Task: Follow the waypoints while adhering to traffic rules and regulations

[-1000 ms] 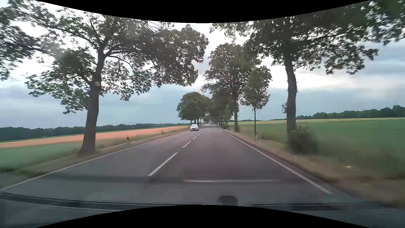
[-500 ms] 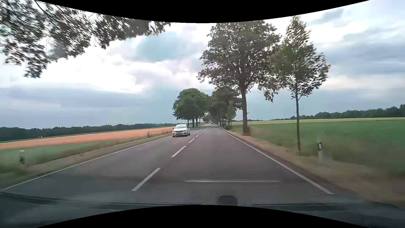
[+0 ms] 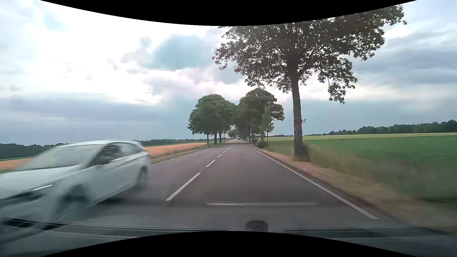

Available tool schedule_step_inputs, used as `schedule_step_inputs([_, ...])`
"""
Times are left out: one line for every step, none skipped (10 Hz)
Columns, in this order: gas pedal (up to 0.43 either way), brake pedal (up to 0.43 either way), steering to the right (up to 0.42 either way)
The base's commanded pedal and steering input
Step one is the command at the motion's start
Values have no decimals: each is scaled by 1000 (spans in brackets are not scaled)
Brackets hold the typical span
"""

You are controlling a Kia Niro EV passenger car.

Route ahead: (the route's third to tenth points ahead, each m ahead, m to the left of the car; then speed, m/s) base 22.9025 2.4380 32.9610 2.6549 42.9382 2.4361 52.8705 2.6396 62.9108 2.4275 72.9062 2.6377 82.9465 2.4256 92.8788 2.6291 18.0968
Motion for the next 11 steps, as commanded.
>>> schedule_step_inputs([138,0,-3])
schedule_step_inputs([138,0,-3])
schedule_step_inputs([138,0,-3])
schedule_step_inputs([138,0,-3])
schedule_step_inputs([138,0,-3])
schedule_step_inputs([138,0,-3])
schedule_step_inputs([138,0,-3])
schedule_step_inputs([138,0,-3])
schedule_step_inputs([138,0,-3])
schedule_step_inputs([150,0,-3])
schedule_step_inputs([150,0,-3])
